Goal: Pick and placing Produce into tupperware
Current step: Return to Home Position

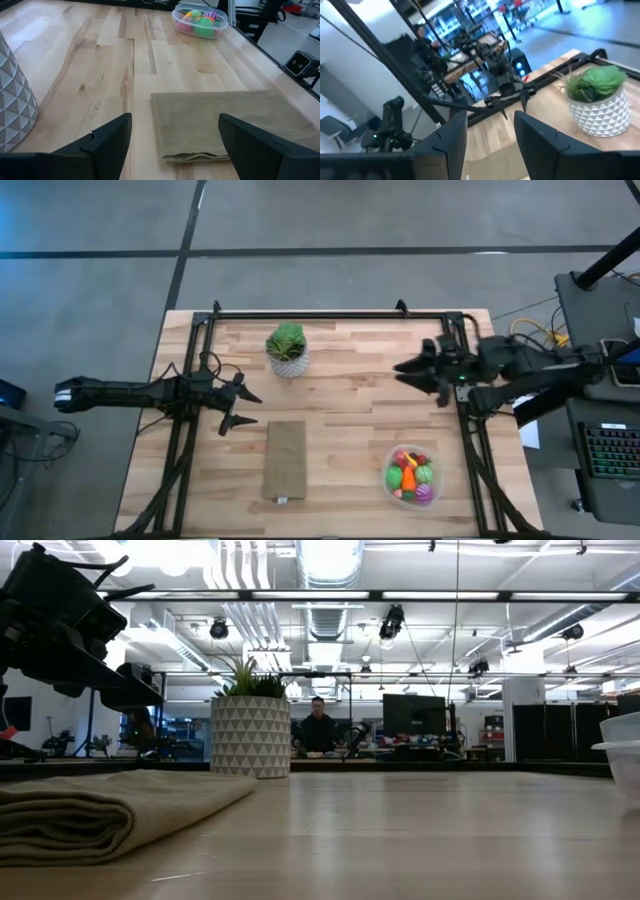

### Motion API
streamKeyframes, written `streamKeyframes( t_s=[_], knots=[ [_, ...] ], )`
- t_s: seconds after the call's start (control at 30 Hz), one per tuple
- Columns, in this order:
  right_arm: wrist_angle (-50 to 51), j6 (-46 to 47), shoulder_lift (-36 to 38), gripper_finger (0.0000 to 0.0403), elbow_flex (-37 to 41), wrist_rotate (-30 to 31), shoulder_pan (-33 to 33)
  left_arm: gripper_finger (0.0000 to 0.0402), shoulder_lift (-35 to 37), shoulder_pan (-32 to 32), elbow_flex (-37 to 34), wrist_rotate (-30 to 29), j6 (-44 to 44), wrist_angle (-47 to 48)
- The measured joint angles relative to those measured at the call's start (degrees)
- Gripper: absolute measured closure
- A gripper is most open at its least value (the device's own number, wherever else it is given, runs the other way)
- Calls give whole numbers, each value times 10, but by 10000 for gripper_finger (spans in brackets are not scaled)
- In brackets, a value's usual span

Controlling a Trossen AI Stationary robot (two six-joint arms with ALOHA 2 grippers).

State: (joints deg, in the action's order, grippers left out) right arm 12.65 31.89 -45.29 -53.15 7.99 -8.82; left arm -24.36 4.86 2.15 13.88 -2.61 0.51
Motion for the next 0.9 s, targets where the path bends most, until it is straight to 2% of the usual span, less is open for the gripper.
streamKeyframes(
  t_s=[0.2, 0.27, 0.37, 0.43, 0.5, 0.67, 0.77, 0.9],
  knots=[
    [11, -9, 134, 250, 100, 17, 4, 118, 0, 0, 0, 0, 0, 0],
    [16, 8, 170, 248, 123, 19, 3, 118, 0, 0, 0, 0, 0, 0],
    [60, 59, 228, 248, 156, 55, 3, 118, 0, 0, 0, 0, 0, 0],
    [44, 42, 269, 249, 191, 57, 4, 118, 0, 0, 0, 0, 0, 0],
    [-5, 13, 312, 251, 233, 44, 4, 118, 0, 0, 0, 0, 0, 0],
    [-116, -79, 414, 252, 335, -53, 3, 118, 0, 0, 0, 0, 0, 0],
    [-120, -93, 454, 250, 380, -48, 3, 118, 0, 0, 0, 0, 0, 0],
    [-114, -119, 441, 252, 423, -48, 3, 118, 0, 0, 0, 0, 0, 0]
  ],
)
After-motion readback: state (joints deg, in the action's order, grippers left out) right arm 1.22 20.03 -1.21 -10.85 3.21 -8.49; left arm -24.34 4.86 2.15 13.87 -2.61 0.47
